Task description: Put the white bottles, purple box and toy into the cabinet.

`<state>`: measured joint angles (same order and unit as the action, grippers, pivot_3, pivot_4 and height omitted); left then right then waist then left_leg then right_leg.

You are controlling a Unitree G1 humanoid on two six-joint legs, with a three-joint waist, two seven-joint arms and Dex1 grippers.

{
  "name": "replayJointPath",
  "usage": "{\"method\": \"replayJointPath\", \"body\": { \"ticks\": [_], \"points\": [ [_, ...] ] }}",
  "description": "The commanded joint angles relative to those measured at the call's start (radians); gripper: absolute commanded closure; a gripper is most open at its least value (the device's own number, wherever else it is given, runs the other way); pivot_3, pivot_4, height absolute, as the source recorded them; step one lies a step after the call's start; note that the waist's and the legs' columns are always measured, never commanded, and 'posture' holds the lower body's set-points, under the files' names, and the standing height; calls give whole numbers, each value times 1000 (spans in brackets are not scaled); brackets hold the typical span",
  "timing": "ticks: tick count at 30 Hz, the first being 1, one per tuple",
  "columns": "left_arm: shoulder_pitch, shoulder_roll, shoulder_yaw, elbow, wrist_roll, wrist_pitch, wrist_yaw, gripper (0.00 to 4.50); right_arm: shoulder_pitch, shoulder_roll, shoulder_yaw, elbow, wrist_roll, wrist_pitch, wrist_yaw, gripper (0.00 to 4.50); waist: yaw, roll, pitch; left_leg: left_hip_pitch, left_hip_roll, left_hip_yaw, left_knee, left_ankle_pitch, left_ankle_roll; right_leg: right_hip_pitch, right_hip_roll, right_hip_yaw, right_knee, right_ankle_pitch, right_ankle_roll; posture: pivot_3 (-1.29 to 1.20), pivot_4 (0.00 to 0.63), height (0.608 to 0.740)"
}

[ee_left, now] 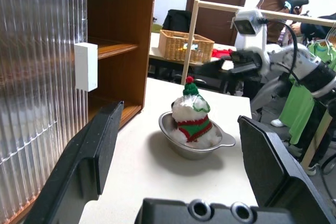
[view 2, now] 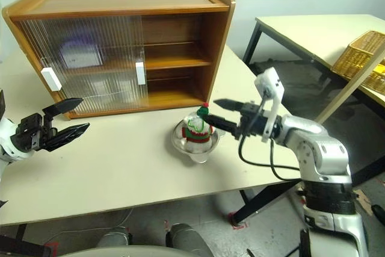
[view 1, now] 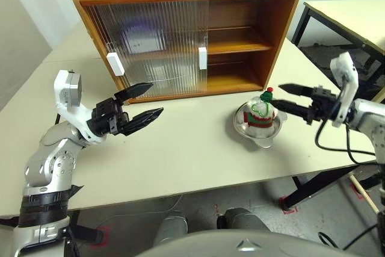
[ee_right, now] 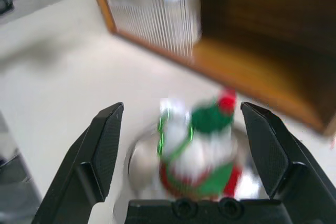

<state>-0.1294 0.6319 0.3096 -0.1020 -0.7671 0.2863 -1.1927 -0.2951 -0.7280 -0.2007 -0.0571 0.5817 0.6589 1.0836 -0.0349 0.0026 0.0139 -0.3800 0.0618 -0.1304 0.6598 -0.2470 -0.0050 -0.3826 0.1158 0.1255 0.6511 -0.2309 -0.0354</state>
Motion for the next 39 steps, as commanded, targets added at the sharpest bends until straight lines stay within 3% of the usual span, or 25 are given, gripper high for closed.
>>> {"method": "replayJointPath", "body": {
  "ticks": [1,9,34,37,39],
  "points": [
    [-2,12,-3,12,17,-5,-5,0,34,-13,-24,11,18,-26,24,29,-4,0,0,0,0,0,0,0,-1,0,0,0,0,0,0,-62,24,740],
    [-2,15,-3,8,18,-3,3,0,67,-6,31,88,-47,-87,30,29,-7,1,0,-2,0,0,-1,-3,-4,-2,-1,1,-1,-4,3,-55,31,740],
    [16,30,23,-37,-11,13,42,0,-19,103,164,324,-180,-251,38,29,7,1,2,-1,0,-1,-3,-5,-7,-2,-1,1,-2,-7,3,-13,32,740],
    [17,28,23,-37,-9,12,42,0,-27,101,163,338,-180,-254,42,711,8,1,2,-1,0,-1,-3,-5,-8,-2,-1,1,-2,-8,3,-16,32,740],
    [16,26,21,-34,-7,10,41,0,-29,100,162,342,-180,-257,45,1434,9,1,2,-1,0,-1,-3,-5,-9,-2,-1,1,-2,-8,3,-20,31,740]
  ]
}}
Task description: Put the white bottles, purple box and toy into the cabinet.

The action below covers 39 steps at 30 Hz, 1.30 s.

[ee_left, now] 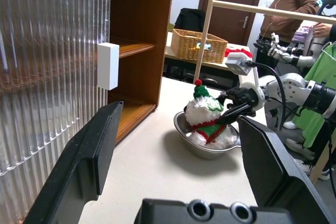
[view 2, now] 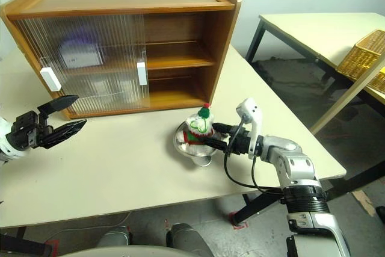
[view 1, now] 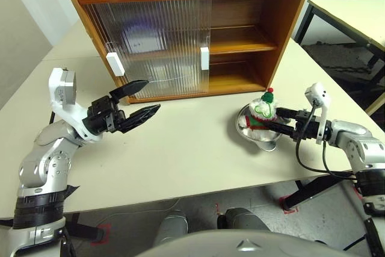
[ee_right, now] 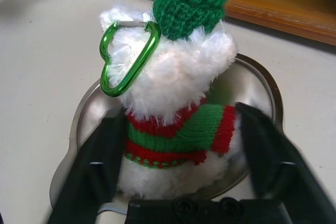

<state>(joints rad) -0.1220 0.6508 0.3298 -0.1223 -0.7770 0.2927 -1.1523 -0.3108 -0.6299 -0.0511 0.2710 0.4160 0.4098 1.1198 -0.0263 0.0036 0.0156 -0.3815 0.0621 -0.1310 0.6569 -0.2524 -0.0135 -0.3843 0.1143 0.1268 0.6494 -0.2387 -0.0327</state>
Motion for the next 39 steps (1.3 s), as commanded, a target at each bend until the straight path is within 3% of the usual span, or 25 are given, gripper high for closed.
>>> {"method": "replayJointPath", "body": {
  "ticks": [1,6,9,19,24,34,39],
  "points": [
    [7,6,0,-12,4,3,0,0,-14,1,13,14,-14,-9,9,1831,0,0,0,0,0,0,0,0,0,0,0,0,0,0,0,-23,30,740],
    [-8,1,-12,-2,11,1,-2,0,-19,-2,6,15,-13,-15,14,3640,0,0,0,0,0,0,0,0,0,0,0,0,0,0,0,-27,30,740],
    [-16,0,-18,6,14,-1,-5,0,-21,-6,-2,12,-9,-18,16,4475,-1,0,0,0,0,0,0,0,0,0,0,0,0,0,0,-39,27,740],
    [-35,-3,-34,30,20,-8,-19,0,-32,-52,-79,-121,111,69,53,4475,-3,0,0,0,0,0,0,-1,-2,0,0,0,0,-1,0,-51,25,740],
    [-46,-12,-44,47,26,-18,-28,0,-108,-71,-113,-160,179,139,54,4475,-5,0,0,0,0,1,1,-2,-3,0,1,0,0,-2,0,-67,8,740],
    [-45,-27,-44,47,35,-34,-26,0,-431,5,-95,73,144,128,-21,4475,-9,0,-1,1,0,1,1,-1,-1,0,2,0,0,0,2,-38,1,740],
    [-28,-26,-31,33,33,-34,-18,0,-515,38,-66,187,97,86,-15,4475,-3,0,-1,0,1,0,1,-1,-1,0,2,-1,1,0,2,-18,4,740]
  ]
}}
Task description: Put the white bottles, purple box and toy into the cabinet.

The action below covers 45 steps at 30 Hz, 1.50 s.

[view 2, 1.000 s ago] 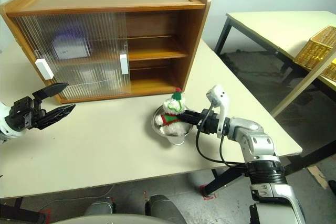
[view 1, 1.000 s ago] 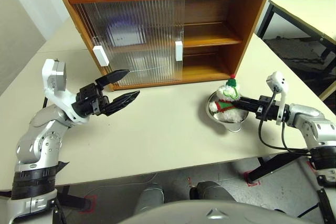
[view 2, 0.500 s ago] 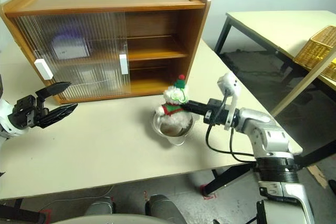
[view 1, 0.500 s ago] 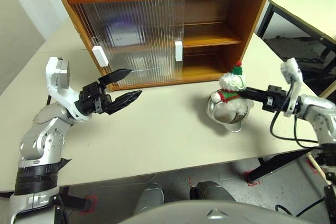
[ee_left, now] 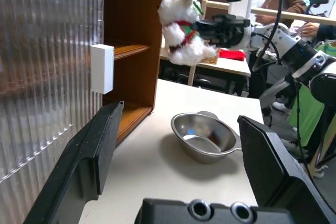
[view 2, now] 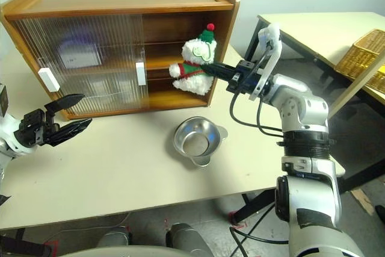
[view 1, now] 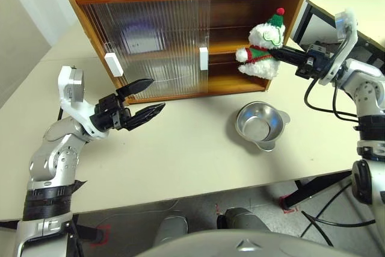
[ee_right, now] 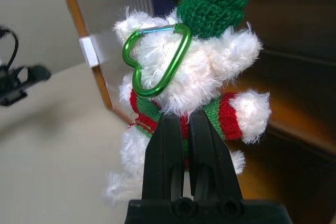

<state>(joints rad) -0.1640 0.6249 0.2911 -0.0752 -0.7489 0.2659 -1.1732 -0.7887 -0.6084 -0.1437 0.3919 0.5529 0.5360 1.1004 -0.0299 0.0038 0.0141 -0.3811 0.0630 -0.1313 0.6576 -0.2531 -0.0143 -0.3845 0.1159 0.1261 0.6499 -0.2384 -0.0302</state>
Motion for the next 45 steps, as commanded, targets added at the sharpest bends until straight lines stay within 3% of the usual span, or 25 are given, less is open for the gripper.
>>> {"method": "replayJointPath", "body": {
  "ticks": [1,22,45],
  "points": [
    [20,-1,11,-19,3,-8,6,0,-59,28,35,102,-58,-62,4,4475,1,0,0,0,0,0,0,0,0,0,0,0,0,0,0,-18,4,740],
    [53,-8,21,-54,-6,-5,33,0,-388,160,40,652,-273,-373,-81,4475,7,1,1,0,10,-1,0,1,2,-4,0,-1,0,6,-7,0,18,740],
    [65,-13,18,-69,-8,-1,44,0,-534,206,-8,842,-351,-569,-279,4475,8,2,2,-2,13,-5,-5,1,2,-9,-1,1,0,9,-11,5,22,740]
  ]
}}
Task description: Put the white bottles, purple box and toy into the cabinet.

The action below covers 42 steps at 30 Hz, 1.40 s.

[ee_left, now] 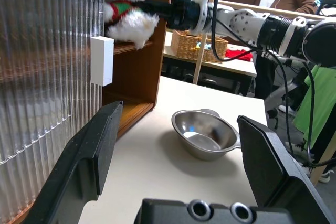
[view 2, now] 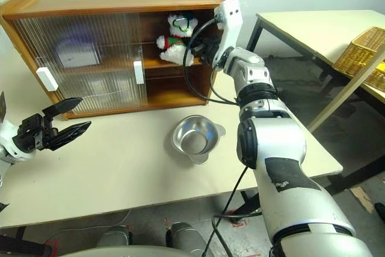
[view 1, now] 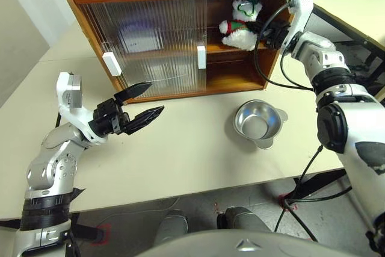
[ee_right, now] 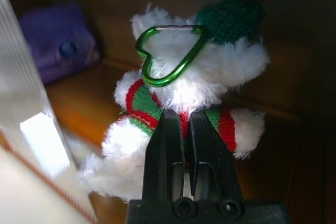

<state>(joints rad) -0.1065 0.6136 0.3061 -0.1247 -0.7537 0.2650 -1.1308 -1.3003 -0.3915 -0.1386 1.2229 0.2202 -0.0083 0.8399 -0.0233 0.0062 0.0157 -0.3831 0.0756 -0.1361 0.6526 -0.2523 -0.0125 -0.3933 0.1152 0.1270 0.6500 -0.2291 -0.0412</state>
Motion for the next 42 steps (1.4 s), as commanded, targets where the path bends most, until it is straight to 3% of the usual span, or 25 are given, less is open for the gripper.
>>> {"method": "replayJointPath", "body": {
  "ticks": [1,9,22,25,35,42],
  "points": [
    [8,-3,2,-20,-3,-1,2,0,-22,-10,-12,14,-23,-30,-21,4475,2,0,0,0,0,0,0,0,0,0,0,0,0,0,0,5,22,740],
    [13,-1,5,-25,-5,1,4,0,-3,21,-3,36,-61,-47,-57,4475,2,0,0,-2,0,0,-3,0,0,-2,-2,0,0,0,-7,9,25,740],
    [23,6,13,-37,-11,7,6,0,-7,82,43,69,-183,-111,-182,4475,3,0,0,0,2,2,-12,-2,2,-5,-2,-2,0,2,-1,21,24,740],
    [27,8,16,-40,-13,8,8,0,-8,85,47,70,-195,-110,-192,3706,3,0,0,1,2,2,-11,-1,2,-4,-2,-2,0,2,-1,22,23,740],
    [11,0,-4,-33,-12,13,4,0,-11,72,21,44,-179,-125,-160,30,2,0,0,2,2,2,-11,0,4,-3,-2,-2,0,2,-1,13,21,740],
    [-1,-6,-17,-25,-9,14,1,0,-11,43,-1,-13,-149,-122,-119,30,1,0,0,1,2,3,-11,-1,3,-3,-3,-2,0,2,-2,-14,19,740]
  ]
}}
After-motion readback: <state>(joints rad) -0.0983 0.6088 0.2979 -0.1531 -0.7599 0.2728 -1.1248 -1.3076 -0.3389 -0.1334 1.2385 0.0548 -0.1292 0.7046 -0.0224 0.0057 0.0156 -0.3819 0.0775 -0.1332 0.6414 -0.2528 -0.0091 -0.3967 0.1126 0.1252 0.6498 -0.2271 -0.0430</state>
